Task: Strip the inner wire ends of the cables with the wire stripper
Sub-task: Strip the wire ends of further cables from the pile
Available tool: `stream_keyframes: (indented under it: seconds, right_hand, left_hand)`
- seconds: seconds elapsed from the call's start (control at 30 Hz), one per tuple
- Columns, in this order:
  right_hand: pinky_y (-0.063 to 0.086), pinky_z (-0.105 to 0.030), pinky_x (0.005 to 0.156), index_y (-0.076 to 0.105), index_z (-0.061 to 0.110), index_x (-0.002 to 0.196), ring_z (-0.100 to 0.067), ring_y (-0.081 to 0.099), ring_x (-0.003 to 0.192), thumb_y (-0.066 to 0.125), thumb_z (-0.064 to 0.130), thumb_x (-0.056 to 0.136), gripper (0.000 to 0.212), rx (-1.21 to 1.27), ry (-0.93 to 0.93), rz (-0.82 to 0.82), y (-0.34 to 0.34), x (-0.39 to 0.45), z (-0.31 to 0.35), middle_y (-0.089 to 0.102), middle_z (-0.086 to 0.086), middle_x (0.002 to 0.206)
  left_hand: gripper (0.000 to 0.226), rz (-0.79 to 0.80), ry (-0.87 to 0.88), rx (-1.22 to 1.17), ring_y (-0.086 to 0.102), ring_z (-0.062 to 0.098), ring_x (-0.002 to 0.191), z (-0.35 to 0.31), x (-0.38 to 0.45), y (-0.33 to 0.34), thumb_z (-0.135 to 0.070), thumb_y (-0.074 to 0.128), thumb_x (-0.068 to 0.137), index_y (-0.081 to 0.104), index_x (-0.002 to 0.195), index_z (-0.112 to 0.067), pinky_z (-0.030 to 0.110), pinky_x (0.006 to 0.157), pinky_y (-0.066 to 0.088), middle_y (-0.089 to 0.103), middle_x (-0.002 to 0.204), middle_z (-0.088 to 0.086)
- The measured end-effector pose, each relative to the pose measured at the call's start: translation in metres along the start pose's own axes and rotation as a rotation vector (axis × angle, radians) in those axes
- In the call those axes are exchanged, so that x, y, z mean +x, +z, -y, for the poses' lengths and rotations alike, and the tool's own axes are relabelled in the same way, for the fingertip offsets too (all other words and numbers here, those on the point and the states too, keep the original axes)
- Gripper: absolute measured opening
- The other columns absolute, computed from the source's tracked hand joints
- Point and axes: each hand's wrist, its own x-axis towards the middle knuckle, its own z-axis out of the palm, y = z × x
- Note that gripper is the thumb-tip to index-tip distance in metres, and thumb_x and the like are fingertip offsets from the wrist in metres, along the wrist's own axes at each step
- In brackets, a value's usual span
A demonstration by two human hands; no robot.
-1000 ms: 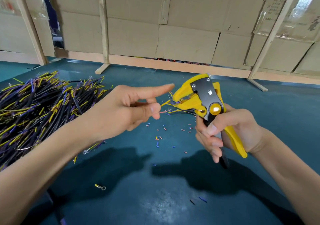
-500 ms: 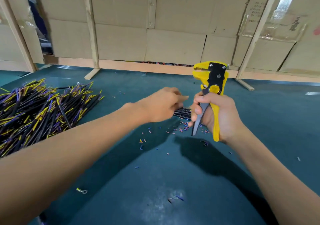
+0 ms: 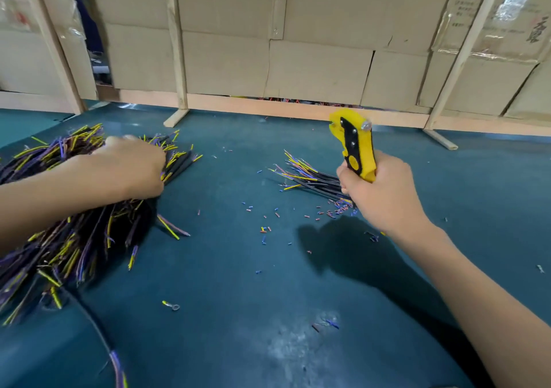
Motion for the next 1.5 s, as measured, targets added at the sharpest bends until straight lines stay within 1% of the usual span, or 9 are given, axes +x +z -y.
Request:
stream_keyframes:
  seconds: [0.13,0.3,0.47,0.87,1.03,1.13,1.2,1.33,1.5]
  right_hand:
    - [0.042,-0.026,0.052,0.052,0.028,0.073,-0.016,0.05,0.058,0.054,0.046,0.082,0.021,-0.161,-0.066,0.056,0.004,-0.004,-0.004,0.058,0.008,0.059]
    - [0.039,-0.014,0.048,0.053,0.03,0.067,-0.007,0.053,0.055,0.063,0.033,0.09,0.025,-0.131,-0.094,0.059,0.005,-0.006,-0.005,0.058,0.015,0.056]
    - [0.036,-0.017,0.045,0.051,0.029,0.066,-0.009,0.053,0.056,0.062,0.037,0.089,0.026,-0.144,-0.101,0.039,0.005,-0.005,-0.002,0.059,0.015,0.057]
    - [0.041,-0.027,0.052,0.059,0.024,0.073,-0.01,0.054,0.062,0.065,0.032,0.092,0.021,-0.132,-0.07,0.077,0.005,-0.008,0.0,0.062,0.014,0.065]
    - [0.04,-0.015,0.049,0.059,0.023,0.072,-0.006,0.055,0.061,0.065,0.03,0.092,0.022,-0.128,-0.07,0.067,0.005,-0.009,0.002,0.062,0.015,0.064]
    - [0.04,-0.012,0.053,0.058,0.022,0.071,-0.006,0.054,0.058,0.065,0.028,0.092,0.024,-0.129,-0.077,0.074,0.007,-0.01,0.003,0.06,0.016,0.057]
    - [0.04,-0.013,0.051,0.057,0.023,0.07,-0.007,0.052,0.056,0.065,0.029,0.092,0.025,-0.126,-0.077,0.079,0.006,-0.01,0.003,0.06,0.016,0.056]
    - [0.036,-0.022,0.048,0.056,0.022,0.07,-0.011,0.053,0.059,0.064,0.032,0.092,0.025,-0.141,-0.056,0.07,0.005,-0.01,0.007,0.061,0.013,0.062]
    - [0.038,-0.026,0.051,0.058,0.022,0.073,-0.008,0.053,0.065,0.065,0.032,0.093,0.023,-0.149,-0.062,0.095,0.007,-0.015,0.012,0.061,0.017,0.068]
  left_hand:
    - [0.01,-0.054,-0.013,-0.07,0.057,0.034,0.092,-0.013,-0.003,0.003,-0.023,0.061,0.082,0.052,0.085,-0.018,0.034,0.074,0.046,0.055,0.087,0.007]
    - [0.018,-0.07,0.008,-0.178,0.061,0.039,0.102,-0.027,0.006,0.0,-0.009,0.055,0.087,0.057,0.105,-0.011,0.034,0.071,0.042,0.059,0.109,0.017]
    - [0.038,-0.032,-0.107,-0.073,0.05,0.034,0.092,-0.016,0.011,-0.008,-0.032,0.065,0.089,0.054,0.12,-0.014,0.034,0.069,0.037,0.046,0.1,0.012]
    - [0.02,-0.165,-0.101,-0.341,0.051,0.033,0.072,0.011,0.017,-0.009,-0.01,0.06,0.082,0.047,0.068,-0.008,0.032,0.062,0.039,0.049,0.069,0.012]
    - [0.028,-0.328,-0.006,-0.428,0.06,0.044,0.095,0.012,0.02,-0.019,-0.02,0.063,0.092,0.059,0.114,-0.002,0.043,0.083,0.05,0.062,0.112,0.027]
    - [0.065,-0.107,-0.019,-0.359,0.06,0.036,0.085,0.005,0.009,-0.023,-0.039,0.073,0.088,0.045,0.134,-0.004,0.039,0.081,0.049,0.061,0.111,0.02]
    - [0.081,0.033,-0.058,-0.212,0.061,0.038,0.106,0.007,0.001,-0.021,-0.053,0.08,0.077,0.046,0.13,-0.001,0.04,0.086,0.05,0.061,0.119,0.018]
    - [0.049,0.067,-0.011,-0.037,0.062,0.031,0.096,0.013,-0.01,-0.005,-0.053,0.079,0.078,0.045,0.077,-0.017,0.033,0.077,0.05,0.053,0.085,0.005]
    - [0.016,-0.1,0.056,-0.091,0.059,0.031,0.081,0.018,-0.018,-0.004,-0.028,0.062,0.084,0.057,0.086,-0.013,0.033,0.073,0.055,0.054,0.075,0.005]
